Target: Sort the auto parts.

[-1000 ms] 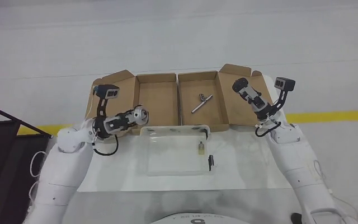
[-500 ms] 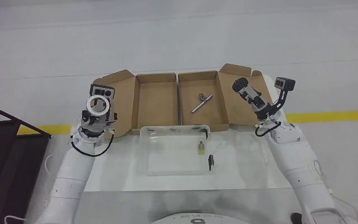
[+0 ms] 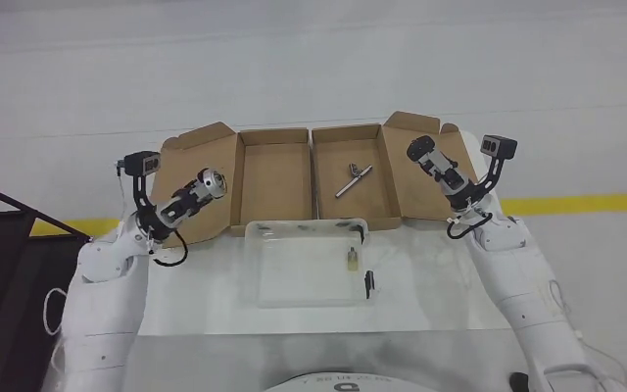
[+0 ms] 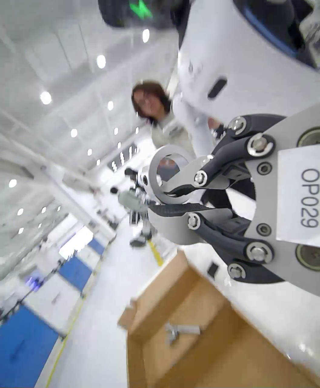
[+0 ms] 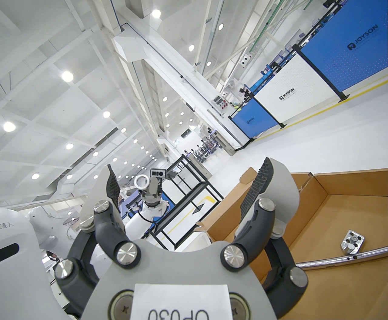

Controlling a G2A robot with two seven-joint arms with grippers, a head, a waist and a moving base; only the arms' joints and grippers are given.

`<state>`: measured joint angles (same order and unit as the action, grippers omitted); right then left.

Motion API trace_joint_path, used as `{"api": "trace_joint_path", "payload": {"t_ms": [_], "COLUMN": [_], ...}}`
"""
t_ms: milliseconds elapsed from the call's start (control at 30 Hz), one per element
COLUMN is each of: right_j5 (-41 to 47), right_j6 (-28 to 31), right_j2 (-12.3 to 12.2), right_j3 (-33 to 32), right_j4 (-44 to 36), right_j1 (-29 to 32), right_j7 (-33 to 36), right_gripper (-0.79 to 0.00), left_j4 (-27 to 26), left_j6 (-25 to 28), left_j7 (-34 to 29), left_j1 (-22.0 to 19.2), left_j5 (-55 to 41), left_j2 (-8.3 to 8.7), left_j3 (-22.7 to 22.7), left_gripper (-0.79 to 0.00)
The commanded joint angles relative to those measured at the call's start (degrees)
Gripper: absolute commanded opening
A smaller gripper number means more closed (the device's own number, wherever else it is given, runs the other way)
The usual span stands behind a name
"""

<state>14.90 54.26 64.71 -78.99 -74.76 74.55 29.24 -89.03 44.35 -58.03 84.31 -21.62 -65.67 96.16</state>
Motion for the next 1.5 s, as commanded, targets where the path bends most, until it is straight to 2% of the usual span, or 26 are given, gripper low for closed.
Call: {"api": "trace_joint_path", "payload": {"t_ms": [0,133,267,367,500,567,667,933,1067,1233,1333,1467], "right_j5": [0.0,0.0,0.0,0.0,0.0,0.0,0.0,0.0,0.0,0.0,0.0,0.0], "right_j6": [0.0,0.0,0.0,0.0,0.0,0.0,0.0,0.0,0.0,0.0,0.0,0.0], "right_j2": [0.0,0.0,0.0,0.0,0.0,0.0,0.0,0.0,0.0,0.0,0.0,0.0], "right_j3": [0.0,0.0,0.0,0.0,0.0,0.0,0.0,0.0,0.0,0.0,0.0,0.0], "right_j4": [0.0,0.0,0.0,0.0,0.0,0.0,0.0,0.0,0.0,0.0,0.0,0.0], "right_j1": [0.0,0.0,0.0,0.0,0.0,0.0,0.0,0.0,0.0,0.0,0.0,0.0], "right_j7": [0.0,0.0,0.0,0.0,0.0,0.0,0.0,0.0,0.0,0.0,0.0,0.0], "right_gripper": [0.000,0.000,0.000,0.000,0.000,0.000,0.000,0.000,0.000,0.000,0.000,0.000], "left_j4": [-1.0,-6.5,-11.7,-14.2,-16.9,-17.9,-19.5,-22.3,-19.8,-15.3,-12.6,-8.3], "left_j6": [-0.1,-2.0,-3.9,-5.8,-6.8,-8.7,-12.3,-23.8,-29.8,-35.4,-37.3,-37.5], "left_j7": [8.6,22.0,31.8,36.6,38.3,36.3,31.7,23.8,12.8,0.3,-7.1,-13.1], "left_j1": [1.2,4.3,7.7,9.6,11.1,11.0,9.3,-0.6,-7.7,-18.7,-24.5,-28.8], "left_j5": [7.7,23.1,34.3,40.1,46.3,51.1,58.6,85.5,94.9,104.7,108.1,112.7], "left_j2": [-0.21,-0.74,-1.29,-1.57,-1.62,-1.51,-1.42,-1.97,-2.69,-4.26,-5.32,-6.42], "left_j3": [1.5,3.4,4.1,4.0,3.4,2.3,-1.8,-16.6,-24.5,-33.6,-37.6,-42.2], "left_gripper": [-0.785,-0.785,-0.785,-0.785,-0.785,-0.785,-0.785,-0.785,-0.785,-0.785,-0.785,-0.785]}}
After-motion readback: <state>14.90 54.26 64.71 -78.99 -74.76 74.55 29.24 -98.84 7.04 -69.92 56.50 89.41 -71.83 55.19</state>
